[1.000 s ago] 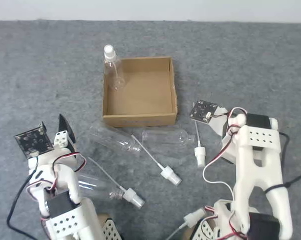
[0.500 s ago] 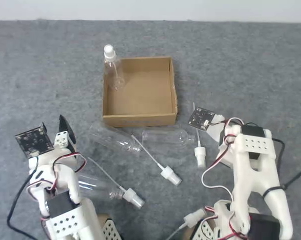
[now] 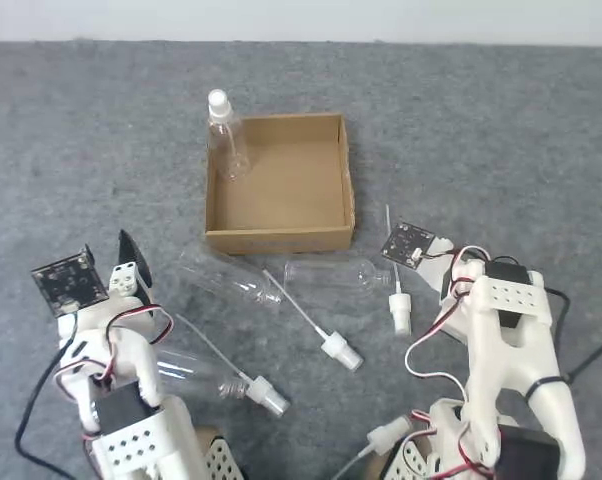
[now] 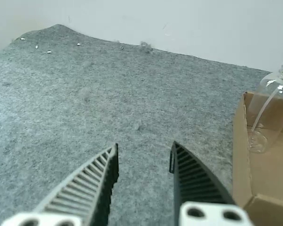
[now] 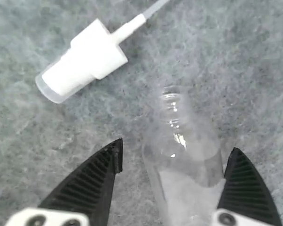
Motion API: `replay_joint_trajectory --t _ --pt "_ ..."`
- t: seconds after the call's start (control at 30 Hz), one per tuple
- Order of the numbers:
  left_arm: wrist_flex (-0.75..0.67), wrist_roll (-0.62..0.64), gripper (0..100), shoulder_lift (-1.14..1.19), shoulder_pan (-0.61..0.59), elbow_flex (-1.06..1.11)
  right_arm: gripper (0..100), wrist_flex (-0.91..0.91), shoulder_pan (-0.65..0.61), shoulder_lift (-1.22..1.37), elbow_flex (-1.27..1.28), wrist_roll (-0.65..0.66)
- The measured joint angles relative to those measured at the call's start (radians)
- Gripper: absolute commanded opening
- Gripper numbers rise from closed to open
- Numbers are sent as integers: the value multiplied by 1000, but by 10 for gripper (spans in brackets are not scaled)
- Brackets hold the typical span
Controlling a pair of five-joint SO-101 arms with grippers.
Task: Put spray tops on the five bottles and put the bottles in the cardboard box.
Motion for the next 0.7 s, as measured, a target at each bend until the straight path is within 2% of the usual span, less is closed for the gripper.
replay_joint_trajectory --t 0.13,0.37,0.5,0.7 --pt "0 0 170 0 0 0 48 0 0 0 0 2" --pt "0 0 170 0 0 0 36 -6 3 -2 -2 -40" --pt "0 0 170 0 0 0 37 -6 -6 -2 -2 -164" --pt "0 0 170 0 0 0 37 -6 -83 -2 -2 -440"
